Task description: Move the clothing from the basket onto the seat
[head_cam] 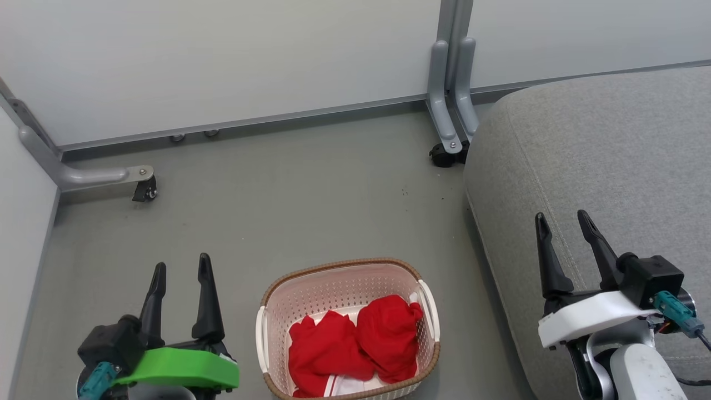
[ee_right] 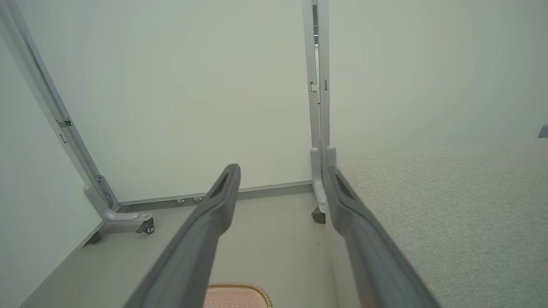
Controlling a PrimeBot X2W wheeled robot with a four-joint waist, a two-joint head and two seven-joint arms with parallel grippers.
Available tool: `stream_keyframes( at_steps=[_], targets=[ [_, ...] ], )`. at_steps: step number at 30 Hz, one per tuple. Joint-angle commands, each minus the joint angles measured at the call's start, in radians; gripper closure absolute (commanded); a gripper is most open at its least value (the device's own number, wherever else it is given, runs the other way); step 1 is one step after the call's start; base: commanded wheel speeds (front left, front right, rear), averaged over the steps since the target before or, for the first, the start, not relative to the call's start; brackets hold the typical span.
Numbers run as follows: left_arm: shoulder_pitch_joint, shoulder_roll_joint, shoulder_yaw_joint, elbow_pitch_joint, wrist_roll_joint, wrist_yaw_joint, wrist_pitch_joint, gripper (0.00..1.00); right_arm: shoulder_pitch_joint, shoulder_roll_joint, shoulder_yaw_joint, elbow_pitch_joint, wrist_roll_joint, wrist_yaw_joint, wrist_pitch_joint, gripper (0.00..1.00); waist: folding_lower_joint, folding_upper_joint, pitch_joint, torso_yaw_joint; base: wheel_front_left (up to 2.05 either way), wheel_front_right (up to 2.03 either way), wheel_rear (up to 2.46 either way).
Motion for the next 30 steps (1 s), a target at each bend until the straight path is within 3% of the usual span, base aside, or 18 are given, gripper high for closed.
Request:
stream_keyframes(
  at_steps=[1, 19, 30],
  targets=[
    [0.007, 0.010, -0.012, -0.007, 0.036, 0.012, -0.009, 0.00, 0.000, -0.002, 0.001, -0.005, -0.032, 0.000, -0.011, 0.00, 0.0000, 0.0000, -0.001, -0.001, 0.00, 0.00, 0.00],
    [0.020, 0.071, -0.151, -0.001, 0.193, 0.099, -0.050, 0.00, 0.012, 0.005, 0.033, 0.004, -0.185, 0.000, -0.052, 0.00, 0.0000, 0.0000, -0.014, -0.008, 0.00, 0.00, 0.00],
    [0.054, 0.009, -0.023, 0.001, 0.172, -0.039, -0.072, 0.00, 0.019, 0.015, 0.044, 0.027, -0.102, 0.000, -0.074, 0.00, 0.0000, 0.0000, -0.012, -0.010, 0.00, 0.00, 0.00]
  ],
)
